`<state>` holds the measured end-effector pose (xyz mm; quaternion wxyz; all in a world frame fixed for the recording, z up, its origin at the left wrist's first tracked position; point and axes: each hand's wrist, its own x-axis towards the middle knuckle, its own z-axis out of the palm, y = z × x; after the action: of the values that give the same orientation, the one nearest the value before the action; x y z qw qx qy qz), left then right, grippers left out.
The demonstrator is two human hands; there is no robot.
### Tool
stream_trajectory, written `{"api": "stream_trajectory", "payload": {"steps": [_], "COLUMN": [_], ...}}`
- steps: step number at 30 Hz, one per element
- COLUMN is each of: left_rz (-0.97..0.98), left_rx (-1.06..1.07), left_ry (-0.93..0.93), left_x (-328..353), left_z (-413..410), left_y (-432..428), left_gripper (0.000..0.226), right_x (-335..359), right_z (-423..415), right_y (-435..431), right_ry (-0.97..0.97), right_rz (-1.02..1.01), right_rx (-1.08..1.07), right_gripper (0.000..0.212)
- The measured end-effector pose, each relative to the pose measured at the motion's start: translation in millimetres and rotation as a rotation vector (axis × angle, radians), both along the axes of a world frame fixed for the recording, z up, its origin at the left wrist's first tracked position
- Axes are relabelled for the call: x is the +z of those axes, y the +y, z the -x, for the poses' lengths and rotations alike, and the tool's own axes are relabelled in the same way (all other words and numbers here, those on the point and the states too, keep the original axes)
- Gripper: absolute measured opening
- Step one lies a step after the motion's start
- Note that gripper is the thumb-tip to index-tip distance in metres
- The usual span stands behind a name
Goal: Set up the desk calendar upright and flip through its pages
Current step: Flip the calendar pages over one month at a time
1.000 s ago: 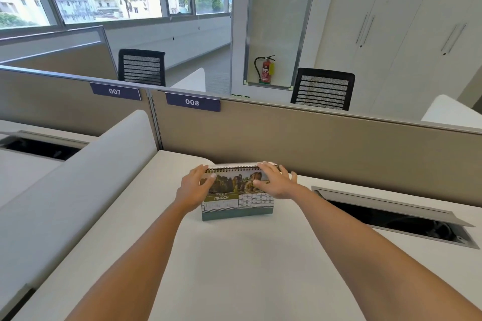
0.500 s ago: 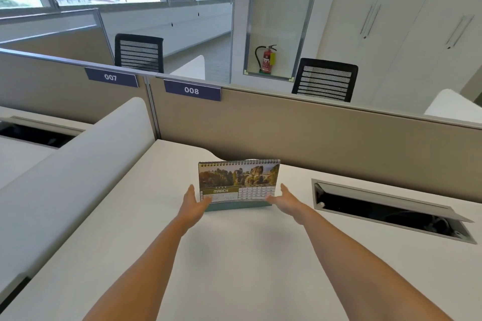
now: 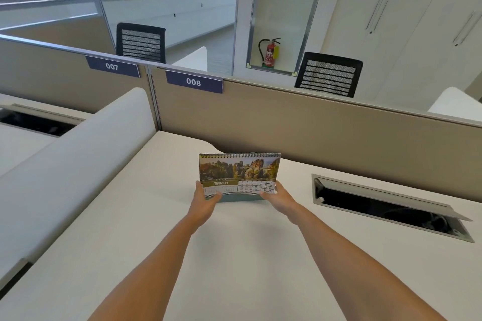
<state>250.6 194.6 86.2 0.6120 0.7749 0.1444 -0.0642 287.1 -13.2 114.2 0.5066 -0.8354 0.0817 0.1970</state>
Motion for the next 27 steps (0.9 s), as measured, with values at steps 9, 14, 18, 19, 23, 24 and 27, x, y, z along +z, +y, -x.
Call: {"api": "stream_trajectory", "payload": {"steps": [9,14,18,19,23,24,27], "left_rz": [0.078,0.208,0.397,0.455,0.501,0.457,0.246], "left_rx": [0.186,0.436,0.457,0.442,0.235,0.189,0.086], "left_ry": [0.078,-0.03,-0.096,-0.131,-0.331,-0.362,-0.382], "left_x": [2.0,14.9,41.2,51.7,89.7,95.5,96.0], "left_z": [7.0,25.2,34.3,35.0,30.3,26.6,5.7], "left_y": [-19.7,-22.7,-20.3,-19.6,-17.2,-17.4,-16.6], "left_gripper": [0.053,0.032,0.043,0.046,0.076,0.072,0.045], "right_x": [-16.7,-4.2,16.8,22.8,53.3,61.0,77.8], "right_z": [2.9,2.9,0.0,-2.3,-11.9,-13.7,-16.5], "right_y": [-17.6,-27.0,-39.6,-42.6,-42.5,-39.8,-27.5], "right_ry": [-0.055,-0.068,0.029,0.036,-0.032,-0.06,-0.167], "right_rz": [0.157,-0.075,-0.468,-0.575,-0.692,-0.651,-0.448], "right_rx": [-0.077,-0.209,-0.228,-0.204,-0.075,-0.041,0.041], "right_gripper": [0.044,0.054,0.077,0.084,0.095,0.093,0.082]}}
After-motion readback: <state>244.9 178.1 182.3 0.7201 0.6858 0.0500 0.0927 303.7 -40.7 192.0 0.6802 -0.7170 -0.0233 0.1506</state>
